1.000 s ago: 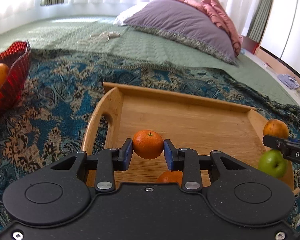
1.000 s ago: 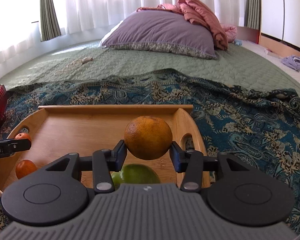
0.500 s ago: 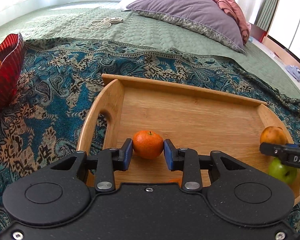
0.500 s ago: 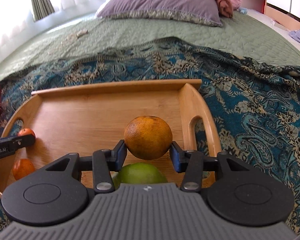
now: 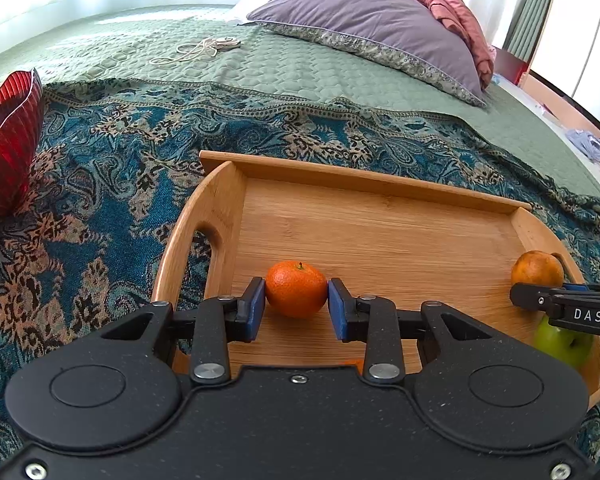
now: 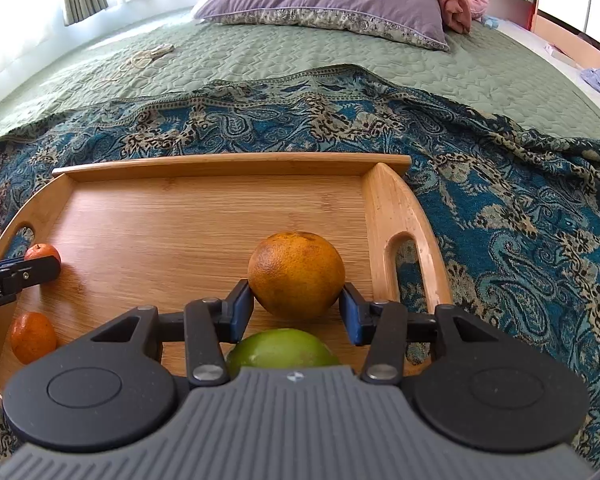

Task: Organize fruits
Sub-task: 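Lower the mandarin and orange onto the tray and open both grippers, then withdraw both grippers up and away from the tray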

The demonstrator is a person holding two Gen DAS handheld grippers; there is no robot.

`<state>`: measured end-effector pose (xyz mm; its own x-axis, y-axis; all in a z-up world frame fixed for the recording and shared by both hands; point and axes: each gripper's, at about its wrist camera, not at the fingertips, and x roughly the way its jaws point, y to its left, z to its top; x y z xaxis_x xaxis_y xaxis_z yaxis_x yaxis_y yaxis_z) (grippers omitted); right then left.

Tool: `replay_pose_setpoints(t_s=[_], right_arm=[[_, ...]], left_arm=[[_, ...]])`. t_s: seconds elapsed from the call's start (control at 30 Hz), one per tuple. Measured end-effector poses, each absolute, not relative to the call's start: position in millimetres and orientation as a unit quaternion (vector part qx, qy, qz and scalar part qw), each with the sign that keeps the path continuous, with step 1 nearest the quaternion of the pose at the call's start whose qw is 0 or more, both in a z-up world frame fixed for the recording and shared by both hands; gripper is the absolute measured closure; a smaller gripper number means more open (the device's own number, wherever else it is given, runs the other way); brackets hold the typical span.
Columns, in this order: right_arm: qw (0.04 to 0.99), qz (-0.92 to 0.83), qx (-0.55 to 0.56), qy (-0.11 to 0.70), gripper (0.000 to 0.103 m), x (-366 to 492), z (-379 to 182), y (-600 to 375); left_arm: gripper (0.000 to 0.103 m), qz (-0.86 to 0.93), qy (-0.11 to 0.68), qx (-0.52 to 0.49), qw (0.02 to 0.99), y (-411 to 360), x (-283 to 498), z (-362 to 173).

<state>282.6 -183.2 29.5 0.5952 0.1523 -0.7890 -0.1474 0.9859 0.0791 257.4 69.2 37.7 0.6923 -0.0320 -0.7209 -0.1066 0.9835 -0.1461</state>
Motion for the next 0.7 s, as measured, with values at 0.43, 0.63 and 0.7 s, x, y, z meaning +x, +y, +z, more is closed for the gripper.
replay_pose_setpoints(t_s=[0.43,0.63,0.7], right_arm=[[0.904,0.087,0.03,0.417,0.027,274.0,35.9,-189.8],[0.928,0.099,0.016,0.359,0.016,247.7,58.9,-193.5],[0.935,0.114,0.017,0.335,0.014,232.3,65.8,-194.5]], left_arm=[[0.042,0.011,0.371,-0.057,0.927,63.8,238.4,49.5],[0.021,-0.012,0.331,-0.039,0.943,58.9,206.1,66.3],[0.018,-0.02,0.318,-0.027,0.947,54.8,193.2,71.0]])
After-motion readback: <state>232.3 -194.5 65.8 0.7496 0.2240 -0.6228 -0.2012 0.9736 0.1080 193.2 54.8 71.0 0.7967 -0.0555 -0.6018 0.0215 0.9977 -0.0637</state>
